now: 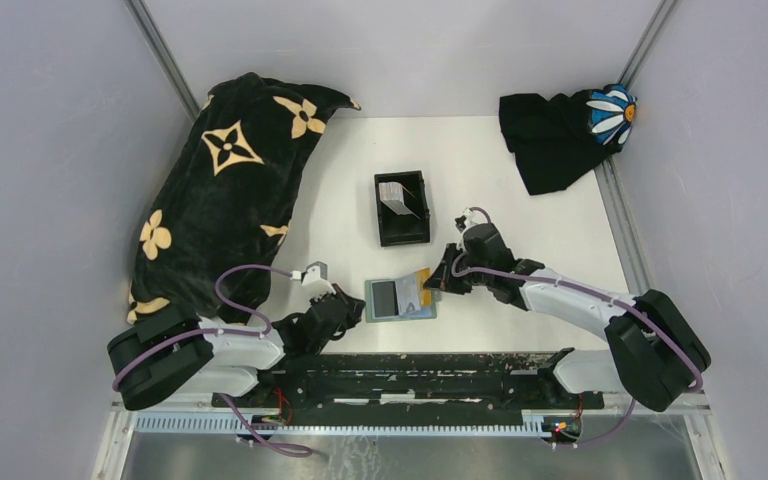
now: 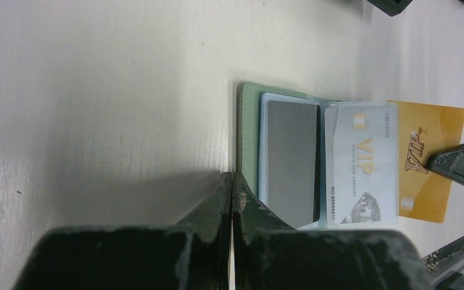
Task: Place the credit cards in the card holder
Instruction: Turn over the card slot in the card holder.
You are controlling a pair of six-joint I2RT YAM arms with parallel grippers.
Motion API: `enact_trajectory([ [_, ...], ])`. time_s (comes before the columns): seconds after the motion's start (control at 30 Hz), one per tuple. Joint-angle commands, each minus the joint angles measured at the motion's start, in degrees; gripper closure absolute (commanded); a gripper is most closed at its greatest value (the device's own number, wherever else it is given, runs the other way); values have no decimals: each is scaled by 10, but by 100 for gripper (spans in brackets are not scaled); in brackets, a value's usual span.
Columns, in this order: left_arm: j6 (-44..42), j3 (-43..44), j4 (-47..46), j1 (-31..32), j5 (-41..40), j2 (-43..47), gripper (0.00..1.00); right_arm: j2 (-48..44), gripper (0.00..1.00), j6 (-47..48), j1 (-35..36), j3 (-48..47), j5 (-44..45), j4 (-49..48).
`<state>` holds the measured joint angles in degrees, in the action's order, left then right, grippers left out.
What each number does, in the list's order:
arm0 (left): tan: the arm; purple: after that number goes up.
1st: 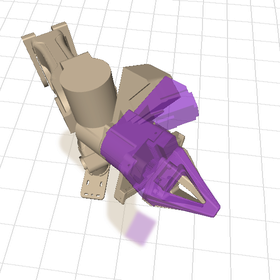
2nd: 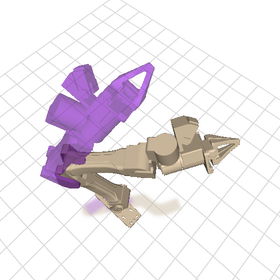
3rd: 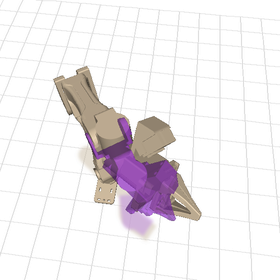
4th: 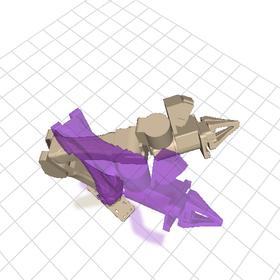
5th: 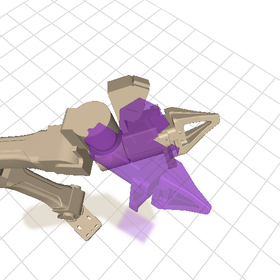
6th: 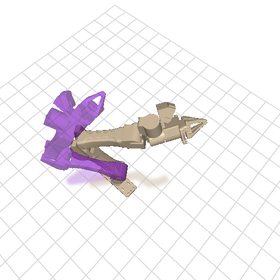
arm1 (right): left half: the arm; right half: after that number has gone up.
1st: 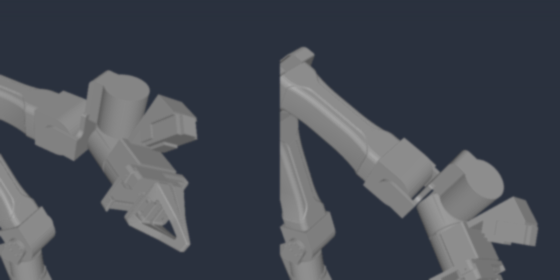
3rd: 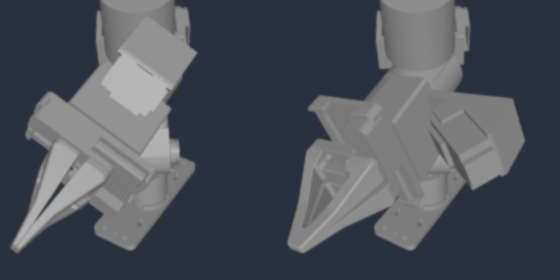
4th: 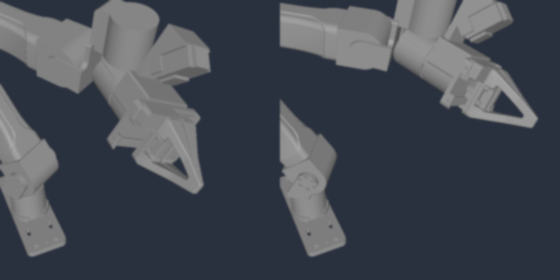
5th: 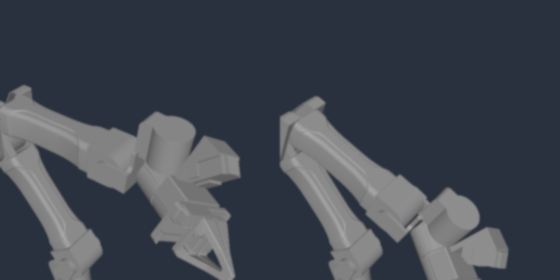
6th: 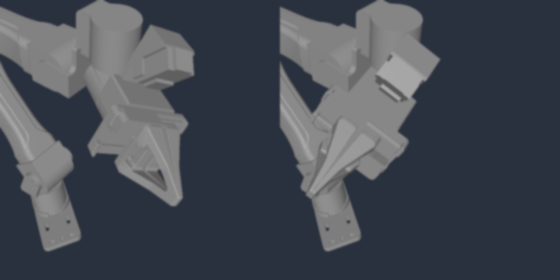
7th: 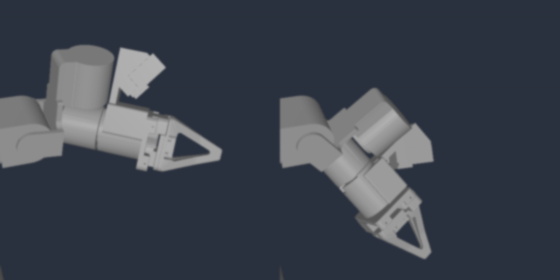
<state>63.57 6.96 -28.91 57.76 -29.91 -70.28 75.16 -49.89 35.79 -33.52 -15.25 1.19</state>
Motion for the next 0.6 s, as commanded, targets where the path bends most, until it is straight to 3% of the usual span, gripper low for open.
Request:
enact_trajectory([
  [0.0,12,10,4,4,-14,-8,97,3,99,-5,15,-27,-6,-39],
  [0.57,18,5,4,5,-16,-9,97,76,99,-12,60,-64,-7,-79],
])
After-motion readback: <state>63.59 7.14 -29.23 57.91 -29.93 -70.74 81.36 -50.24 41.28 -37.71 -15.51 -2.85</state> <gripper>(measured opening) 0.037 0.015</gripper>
